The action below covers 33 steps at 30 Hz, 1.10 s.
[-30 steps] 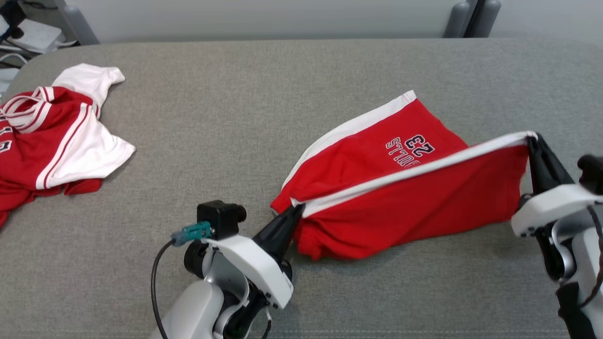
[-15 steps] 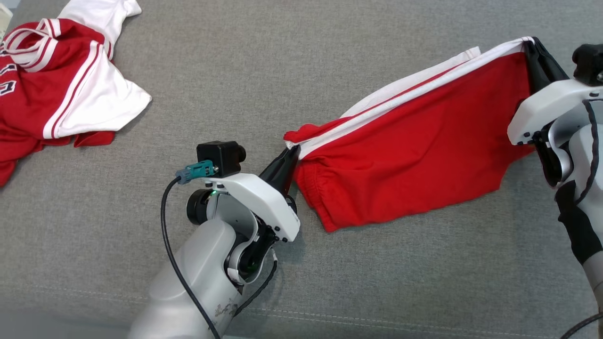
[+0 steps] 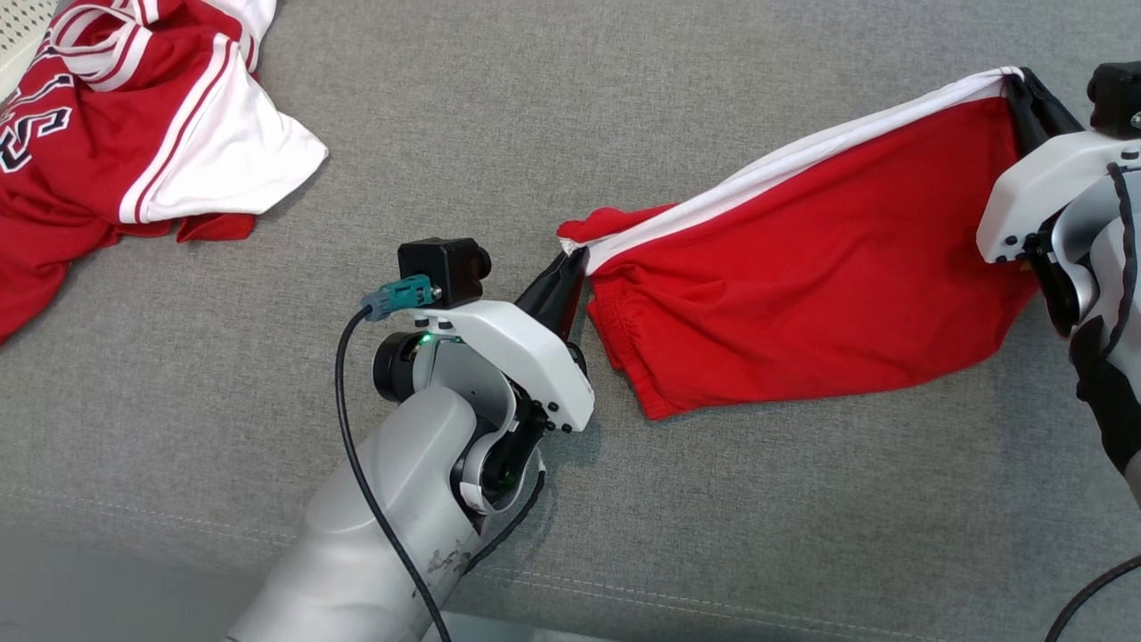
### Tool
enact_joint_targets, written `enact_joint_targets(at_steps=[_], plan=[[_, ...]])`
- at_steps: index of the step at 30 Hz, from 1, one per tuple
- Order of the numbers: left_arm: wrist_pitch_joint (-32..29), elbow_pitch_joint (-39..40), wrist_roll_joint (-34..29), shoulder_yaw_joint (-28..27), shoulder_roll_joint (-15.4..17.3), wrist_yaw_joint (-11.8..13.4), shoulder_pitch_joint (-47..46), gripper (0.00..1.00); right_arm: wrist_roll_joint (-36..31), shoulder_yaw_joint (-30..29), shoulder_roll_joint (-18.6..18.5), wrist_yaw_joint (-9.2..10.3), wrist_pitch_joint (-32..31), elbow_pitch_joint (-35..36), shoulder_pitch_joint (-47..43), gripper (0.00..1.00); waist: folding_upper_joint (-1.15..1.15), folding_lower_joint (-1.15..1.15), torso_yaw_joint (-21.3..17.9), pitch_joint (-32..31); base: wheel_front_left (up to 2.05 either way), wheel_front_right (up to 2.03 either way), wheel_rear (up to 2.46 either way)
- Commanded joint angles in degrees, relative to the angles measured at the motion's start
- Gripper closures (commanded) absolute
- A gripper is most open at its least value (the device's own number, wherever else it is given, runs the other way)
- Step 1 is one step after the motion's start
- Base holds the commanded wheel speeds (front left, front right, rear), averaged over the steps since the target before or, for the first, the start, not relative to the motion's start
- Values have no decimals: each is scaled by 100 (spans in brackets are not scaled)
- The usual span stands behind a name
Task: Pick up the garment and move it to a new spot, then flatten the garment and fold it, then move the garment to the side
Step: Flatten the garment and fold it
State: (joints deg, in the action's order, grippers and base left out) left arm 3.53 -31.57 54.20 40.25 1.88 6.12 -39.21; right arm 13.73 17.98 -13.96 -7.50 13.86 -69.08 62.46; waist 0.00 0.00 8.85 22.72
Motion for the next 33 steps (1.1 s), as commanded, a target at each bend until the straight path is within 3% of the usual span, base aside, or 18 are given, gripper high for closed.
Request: enact_joint_targets(at_steps=[1, 2, 4, 5, 6, 7, 8, 9, 17, 22, 26, 33], plan=[[11, 59, 113, -50, 100, 23, -273, 97, 59, 85, -11, 1, 99, 20, 84, 100, 0, 0, 19, 25, 0, 0, 0], [13, 28, 139, 14, 100, 11, -308, 85, 80, 64, -25, 1, 103, -7, 101, 97, 0, 0, 25, 31, 0, 0, 0], [43, -32, 211, 129, 100, -16, -369, 56, 104, 19, -37, 1, 109, -16, 119, 74, 0, 0, 32, 34, 0, 0, 0], [74, -66, 240, 177, 100, -18, -400, 47, 96, 8, -40, 1, 110, 20, 120, 67, 0, 0, 28, 36, 0, 0, 0], [74, -66, 240, 177, 100, -18, -400, 47, 96, 8, -40, 1, 110, 20, 120, 67, 0, 0, 28, 36, 0, 0, 0], [116, -98, 279, 210, 100, -16, -428, 12, 87, -11, -40, 1, 111, 84, 114, 53, 0, 0, 19, 38, 0, 0, 0], [155, -139, 304, 246, 100, -7, -457, 0, 78, -46, -43, 1, 111, 179, 99, 33, 0, 0, 7, 38, 0, 0, 0], [193, -183, 326, 280, 100, 1, -484, 0, 55, -76, -39, 1, 112, 288, 74, 0, 0, 0, -8, 36, 0, 0, 0], [748, -558, 225, 400, 100, 145, -588, 0, -98, -316, 144, 1, 113, 1115, -438, 0, 0, 0, -188, -168, 0, 0, 0], [1099, -524, -30, 176, 156, 242, -459, 0, -56, -402, 248, 1, 113, 1683, -930, 0, 0, 0, -297, -374, 0, 0, 0], [1142, 36, -507, -572, 240, 185, -92, 0, -4, -507, 328, 1, 113, 2226, -1436, 0, 0, 0, -365, -536, 0, 0, 0], [1145, 1245, -2199, -1806, 200, 233, 1116, 0, -1, -703, 467, 1, 113, 2766, -2246, 0, 0, 0, -478, -853, 0, 0, 0]])
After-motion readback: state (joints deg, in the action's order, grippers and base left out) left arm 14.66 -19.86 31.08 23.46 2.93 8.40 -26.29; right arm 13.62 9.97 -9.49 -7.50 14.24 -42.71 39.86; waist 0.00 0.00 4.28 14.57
